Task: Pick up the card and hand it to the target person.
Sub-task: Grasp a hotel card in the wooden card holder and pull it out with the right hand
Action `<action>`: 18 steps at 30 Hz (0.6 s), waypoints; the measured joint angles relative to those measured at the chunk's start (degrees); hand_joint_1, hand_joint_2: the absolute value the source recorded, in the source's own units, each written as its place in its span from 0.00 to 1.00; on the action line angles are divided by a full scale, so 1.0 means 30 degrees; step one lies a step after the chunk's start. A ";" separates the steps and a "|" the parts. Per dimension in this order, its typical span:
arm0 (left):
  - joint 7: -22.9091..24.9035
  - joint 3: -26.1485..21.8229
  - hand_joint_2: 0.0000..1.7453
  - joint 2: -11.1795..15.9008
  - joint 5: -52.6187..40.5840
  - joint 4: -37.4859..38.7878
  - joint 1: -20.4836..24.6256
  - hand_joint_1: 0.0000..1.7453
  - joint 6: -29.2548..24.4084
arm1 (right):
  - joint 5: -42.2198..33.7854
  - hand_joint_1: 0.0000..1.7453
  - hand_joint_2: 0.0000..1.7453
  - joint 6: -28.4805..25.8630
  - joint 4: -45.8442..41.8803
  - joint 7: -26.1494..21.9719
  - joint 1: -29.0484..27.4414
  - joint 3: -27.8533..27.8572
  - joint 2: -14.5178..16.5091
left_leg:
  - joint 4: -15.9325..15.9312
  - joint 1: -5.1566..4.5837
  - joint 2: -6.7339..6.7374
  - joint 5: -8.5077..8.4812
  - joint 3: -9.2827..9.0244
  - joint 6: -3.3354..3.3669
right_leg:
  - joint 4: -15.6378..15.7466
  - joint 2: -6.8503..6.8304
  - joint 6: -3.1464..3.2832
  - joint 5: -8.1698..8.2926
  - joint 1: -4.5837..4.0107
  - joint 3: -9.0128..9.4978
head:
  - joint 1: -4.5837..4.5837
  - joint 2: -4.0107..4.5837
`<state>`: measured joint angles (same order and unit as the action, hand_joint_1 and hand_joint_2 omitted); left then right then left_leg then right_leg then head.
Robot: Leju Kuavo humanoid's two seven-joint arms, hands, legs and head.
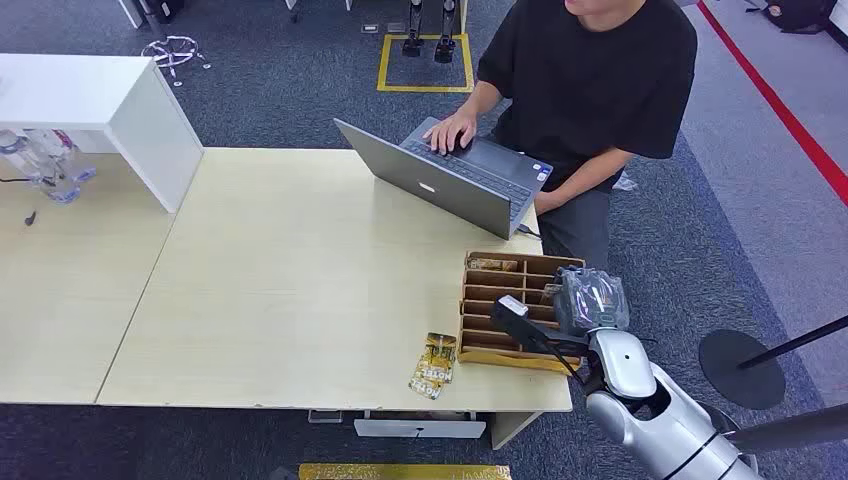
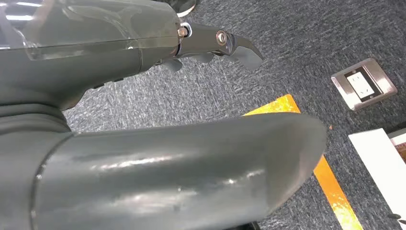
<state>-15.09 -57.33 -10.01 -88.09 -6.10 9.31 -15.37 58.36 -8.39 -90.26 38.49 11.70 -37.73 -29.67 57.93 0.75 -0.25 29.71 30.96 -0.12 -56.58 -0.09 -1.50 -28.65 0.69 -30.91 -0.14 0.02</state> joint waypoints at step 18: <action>0.0029 0.0044 0.00 0.0000 -0.0002 0.0000 -0.0003 0.00 0.0000 | -0.0501 0.83 1.00 -0.1230 -0.1027 0.0040 -0.0007 0.0049 0.0157 | 0.0000 0.0000 0.0000 0.0001 0.0002 0.0000 | 0.0000 0.0000 0.0000 -0.0001 0.0001 -0.0001 | 0.0004 0.0000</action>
<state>-15.00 -57.20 -10.01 -88.10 -6.10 9.30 -15.37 56.86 -12.08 -93.34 38.61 11.68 -37.58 -29.20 57.92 0.75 -0.25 29.72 30.97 -0.12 -56.58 -0.09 -1.50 -28.65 0.69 -30.92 -0.13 0.02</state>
